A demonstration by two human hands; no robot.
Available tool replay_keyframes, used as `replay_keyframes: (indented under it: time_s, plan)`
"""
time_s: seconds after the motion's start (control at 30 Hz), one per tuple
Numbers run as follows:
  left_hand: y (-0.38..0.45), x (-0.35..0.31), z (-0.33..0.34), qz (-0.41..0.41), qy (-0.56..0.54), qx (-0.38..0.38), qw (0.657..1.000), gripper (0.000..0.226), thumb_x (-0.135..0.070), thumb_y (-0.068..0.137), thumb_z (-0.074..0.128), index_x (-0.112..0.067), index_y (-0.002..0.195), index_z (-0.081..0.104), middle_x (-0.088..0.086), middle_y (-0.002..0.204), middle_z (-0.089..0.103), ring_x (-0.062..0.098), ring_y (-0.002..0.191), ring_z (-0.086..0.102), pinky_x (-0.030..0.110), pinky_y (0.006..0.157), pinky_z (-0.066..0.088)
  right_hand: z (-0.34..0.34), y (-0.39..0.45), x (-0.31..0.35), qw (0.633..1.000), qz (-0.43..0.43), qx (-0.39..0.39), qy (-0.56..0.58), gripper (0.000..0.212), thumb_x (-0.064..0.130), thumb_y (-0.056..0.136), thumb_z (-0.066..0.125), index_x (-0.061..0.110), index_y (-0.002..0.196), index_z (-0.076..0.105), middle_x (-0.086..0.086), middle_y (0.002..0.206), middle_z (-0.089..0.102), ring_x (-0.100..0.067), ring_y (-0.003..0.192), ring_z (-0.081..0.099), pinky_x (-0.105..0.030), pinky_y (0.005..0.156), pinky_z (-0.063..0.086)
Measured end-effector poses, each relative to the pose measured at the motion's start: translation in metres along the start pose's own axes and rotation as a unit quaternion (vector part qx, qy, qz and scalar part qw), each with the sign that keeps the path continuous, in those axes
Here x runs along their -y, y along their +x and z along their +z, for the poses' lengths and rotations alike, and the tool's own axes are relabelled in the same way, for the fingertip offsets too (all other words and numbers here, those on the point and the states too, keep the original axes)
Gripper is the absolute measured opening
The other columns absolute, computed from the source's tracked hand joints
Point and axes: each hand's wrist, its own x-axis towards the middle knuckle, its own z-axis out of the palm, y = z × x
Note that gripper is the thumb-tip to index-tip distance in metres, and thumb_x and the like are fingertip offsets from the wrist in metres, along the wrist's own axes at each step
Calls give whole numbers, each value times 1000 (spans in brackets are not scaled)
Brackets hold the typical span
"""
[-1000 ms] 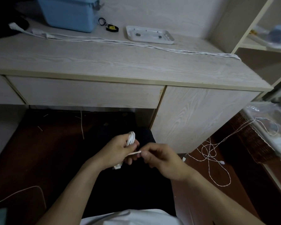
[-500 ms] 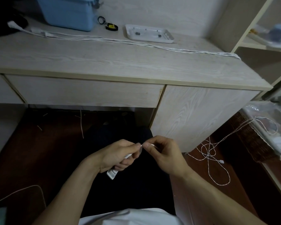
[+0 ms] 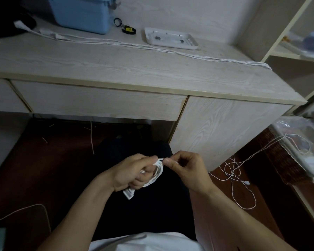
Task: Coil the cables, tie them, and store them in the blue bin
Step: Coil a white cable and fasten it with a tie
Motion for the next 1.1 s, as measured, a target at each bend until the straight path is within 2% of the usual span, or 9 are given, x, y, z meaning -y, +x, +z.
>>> replay_keyframes:
  time_s: [0.13,0.27,0.43,0.57,0.7,0.8,0.9,0.97,1.1]
  plan:
    - [0,-3,-6,45,-212,-54,975,42,-41,94,44,-22,58,34,-6,42,20,7,36,12,24,38,10,-6,4,0,1000,3,-18,12,21,21,94,63,5,85,72,5,61,62,-5,54,54,-18,53,42]
    - [4,-9,-12,140,-421,-101,890,39,-34,89,42,-24,52,39,-9,37,24,9,37,6,23,34,11,-14,6,-4,1000,17,-19,-14,28,31,96,58,9,90,74,2,61,59,-11,51,48,-23,48,37]
    - [8,-6,-28,226,-531,-222,786,38,-29,91,42,-22,54,41,-10,39,23,10,32,18,21,33,17,-15,3,-2,998,43,45,-23,15,20,97,61,11,107,68,3,72,63,-7,60,56,-19,56,44]
    - [6,-3,-32,231,-559,-267,750,41,-34,98,36,-20,60,43,-9,46,23,8,38,18,22,38,18,-8,0,0,994,33,65,-84,7,24,95,65,21,102,65,2,86,67,-10,70,62,-22,63,50]
    - [9,-7,-29,234,-535,-287,760,22,-25,91,47,-17,71,46,-8,50,28,7,41,23,20,43,25,1,-5,-5,965,-41,124,-227,10,27,94,67,24,103,68,6,101,60,-7,86,62,-19,76,51]
    - [18,-5,-28,227,-513,-305,769,26,-21,104,35,-14,83,50,-7,56,36,7,46,31,21,55,31,12,-10,-3,949,-50,200,-237,15,22,93,67,21,107,69,4,102,62,-4,82,61,-11,73,45]
    - [25,0,-26,229,-463,-331,790,29,-20,107,31,-13,88,52,-6,58,44,7,48,38,23,60,35,19,-14,-2,941,-51,240,-233,23,17,90,70,22,112,69,5,105,62,-3,86,60,-12,76,47]
    - [28,4,-22,218,-398,-353,818,26,-17,107,34,-12,89,52,-5,60,48,8,49,42,23,57,38,19,-15,0,942,-63,237,-230,25,15,90,70,21,115,69,5,105,62,-4,89,60,-13,79,48]
    - [26,10,-10,111,-162,-349,916,19,-10,104,42,-6,93,57,5,65,56,13,51,52,27,55,43,15,-14,7,954,-105,189,-209,19,14,92,68,17,110,72,6,103,63,-4,92,63,-20,84,51]
